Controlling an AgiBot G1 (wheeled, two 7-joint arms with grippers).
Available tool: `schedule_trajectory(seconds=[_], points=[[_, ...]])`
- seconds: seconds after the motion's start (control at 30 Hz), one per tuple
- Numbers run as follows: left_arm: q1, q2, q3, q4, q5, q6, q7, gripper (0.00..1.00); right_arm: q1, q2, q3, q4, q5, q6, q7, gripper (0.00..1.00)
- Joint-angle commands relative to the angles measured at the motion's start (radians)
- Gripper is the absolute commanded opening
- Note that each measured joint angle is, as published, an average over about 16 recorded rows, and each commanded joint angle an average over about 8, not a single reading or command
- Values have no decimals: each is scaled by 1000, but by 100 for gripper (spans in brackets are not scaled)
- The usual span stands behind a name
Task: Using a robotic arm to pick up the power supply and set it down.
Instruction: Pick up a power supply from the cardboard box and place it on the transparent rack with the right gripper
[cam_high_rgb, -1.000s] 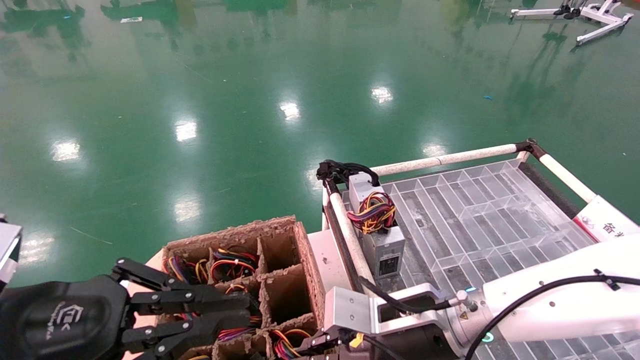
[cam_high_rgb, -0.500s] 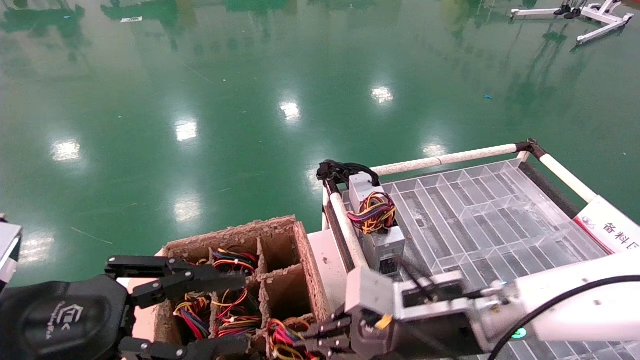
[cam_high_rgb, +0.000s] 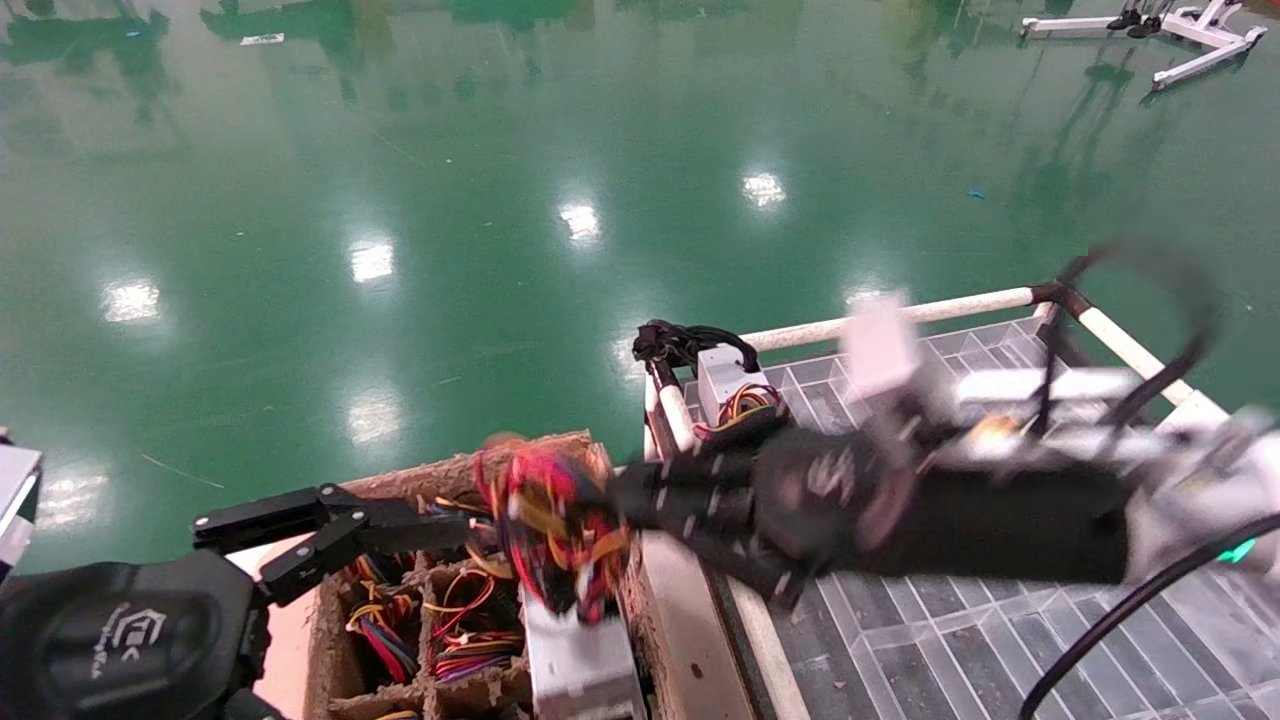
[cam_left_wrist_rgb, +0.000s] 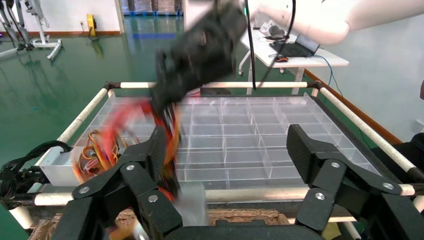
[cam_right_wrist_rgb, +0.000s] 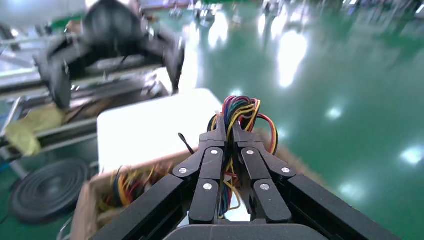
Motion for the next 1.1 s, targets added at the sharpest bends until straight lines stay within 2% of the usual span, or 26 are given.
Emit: schedule_trajectory(seconds=[0.03, 0.27, 0.63, 0.87, 1.1], points=[[0, 0, 0, 0, 0, 0, 0, 100, 16, 8, 22, -8, 38, -11, 5, 0], [0, 0, 0, 0, 0, 0, 0, 100, 108, 49, 58, -48, 63, -23, 21, 0], [0, 0, 1, 0, 0, 0, 0, 100, 224, 115, 35, -198, 0, -82, -17, 0], [0, 0, 1, 0, -1, 0, 0, 100, 229, 158, -12, -291, -15, -96, -63, 0], [0, 0, 1, 0, -1, 0, 0, 100, 205, 150, -85, -366, -37, -97, -123, 0]])
